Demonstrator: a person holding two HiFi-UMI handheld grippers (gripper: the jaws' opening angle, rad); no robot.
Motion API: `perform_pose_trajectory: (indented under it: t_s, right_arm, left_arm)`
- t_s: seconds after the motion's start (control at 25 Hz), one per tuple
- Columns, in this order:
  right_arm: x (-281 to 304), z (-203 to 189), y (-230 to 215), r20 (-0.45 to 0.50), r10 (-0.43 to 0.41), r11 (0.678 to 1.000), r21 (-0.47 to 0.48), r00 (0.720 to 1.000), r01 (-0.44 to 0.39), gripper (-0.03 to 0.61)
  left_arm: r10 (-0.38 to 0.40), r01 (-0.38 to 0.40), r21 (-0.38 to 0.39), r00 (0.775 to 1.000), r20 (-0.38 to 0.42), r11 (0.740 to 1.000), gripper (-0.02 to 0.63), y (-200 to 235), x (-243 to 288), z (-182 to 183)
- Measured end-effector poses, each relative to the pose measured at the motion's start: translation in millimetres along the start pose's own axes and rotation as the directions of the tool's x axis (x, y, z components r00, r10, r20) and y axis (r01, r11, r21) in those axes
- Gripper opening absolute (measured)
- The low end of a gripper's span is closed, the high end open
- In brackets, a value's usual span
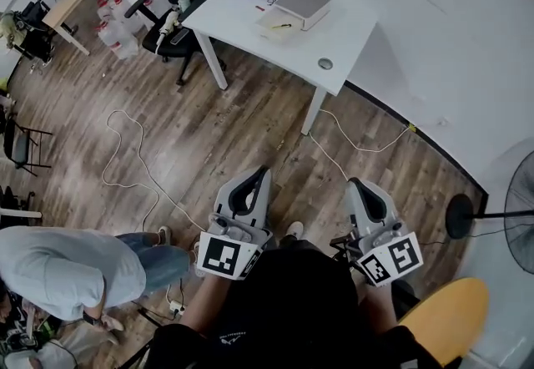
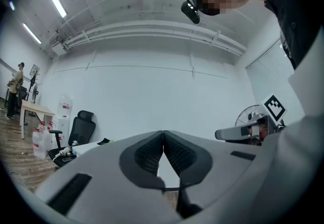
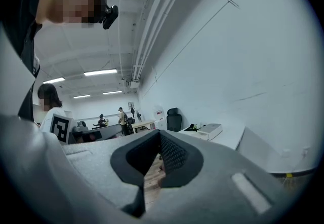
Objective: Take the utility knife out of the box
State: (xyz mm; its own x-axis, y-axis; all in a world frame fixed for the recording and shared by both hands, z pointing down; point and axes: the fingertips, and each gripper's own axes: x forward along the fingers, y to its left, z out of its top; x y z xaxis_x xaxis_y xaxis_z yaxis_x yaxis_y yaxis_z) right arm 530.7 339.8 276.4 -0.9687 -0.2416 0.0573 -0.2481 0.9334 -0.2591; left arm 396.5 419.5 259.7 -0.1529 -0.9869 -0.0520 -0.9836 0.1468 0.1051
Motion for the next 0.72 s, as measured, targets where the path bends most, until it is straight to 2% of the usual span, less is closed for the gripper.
perform_pose_trajectory:
  t_s: [0.2,0.48,0.72]
  right_arm:
    - [26.3,-3.0,-3.9,0.003,-0.02,1.0,0.018,1.0,0.02,0.003]
    - [93.5,4.2,-2.2,-0.003,-0.021,1.0,0.014,1.0,0.021,0.003]
    - [142.6,7.8,5.5,0.011,-0.005,1.0,-0.001,1.0,0.006,0.003]
  left_arm:
    - [0.023,-0.023,-0.012,1.0,0.0,1.0,0.005,30.0,-0.8,0.2]
    - [0.044,-0.044,-0.017,0.999,0.007,0.999,0.005,93.1,22.5,8.9]
    - [0.019,-0.019,-0.02,1.0,0.023,1.0,0.005,138.9,43.1,15.1]
